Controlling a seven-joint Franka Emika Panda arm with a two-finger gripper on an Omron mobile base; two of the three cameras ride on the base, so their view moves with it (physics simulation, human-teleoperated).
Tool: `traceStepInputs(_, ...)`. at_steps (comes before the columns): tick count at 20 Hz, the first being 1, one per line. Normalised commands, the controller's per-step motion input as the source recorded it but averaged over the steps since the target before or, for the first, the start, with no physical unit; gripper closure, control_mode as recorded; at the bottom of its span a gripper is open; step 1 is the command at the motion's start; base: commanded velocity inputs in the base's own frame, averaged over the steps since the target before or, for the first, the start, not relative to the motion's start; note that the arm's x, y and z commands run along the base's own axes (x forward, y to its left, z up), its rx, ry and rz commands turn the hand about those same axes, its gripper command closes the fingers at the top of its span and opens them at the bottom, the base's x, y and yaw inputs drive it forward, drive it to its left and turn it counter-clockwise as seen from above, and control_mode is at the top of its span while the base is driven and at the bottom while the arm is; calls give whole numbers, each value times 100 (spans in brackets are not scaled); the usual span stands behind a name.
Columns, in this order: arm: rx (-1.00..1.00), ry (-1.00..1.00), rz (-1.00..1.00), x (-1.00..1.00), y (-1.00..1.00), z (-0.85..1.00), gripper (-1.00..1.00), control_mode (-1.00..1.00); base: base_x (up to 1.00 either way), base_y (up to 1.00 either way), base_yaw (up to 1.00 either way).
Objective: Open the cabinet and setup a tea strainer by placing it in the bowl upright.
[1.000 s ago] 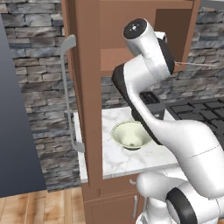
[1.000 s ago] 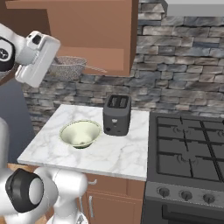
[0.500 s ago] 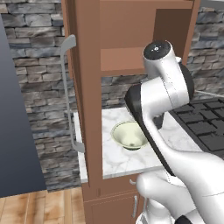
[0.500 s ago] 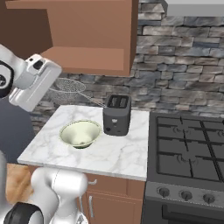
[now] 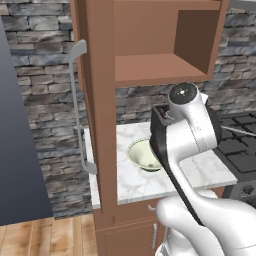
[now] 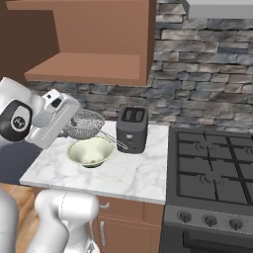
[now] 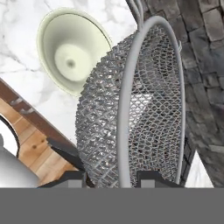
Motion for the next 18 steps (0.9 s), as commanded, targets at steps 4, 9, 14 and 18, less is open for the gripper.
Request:
traceStepInputs(4,2,1,-10,11,-1,-82,100,-100,0,0,0)
traceStepInputs(9,4,5,-7,41,-2,-63,100,-100,0,0,0)
traceStepInputs(14,1,2,-2,38,0,-48,100,-100,0,0,0)
traceStepInputs(18,0,-2,0,26,11,-21,100,-100,0,0,0)
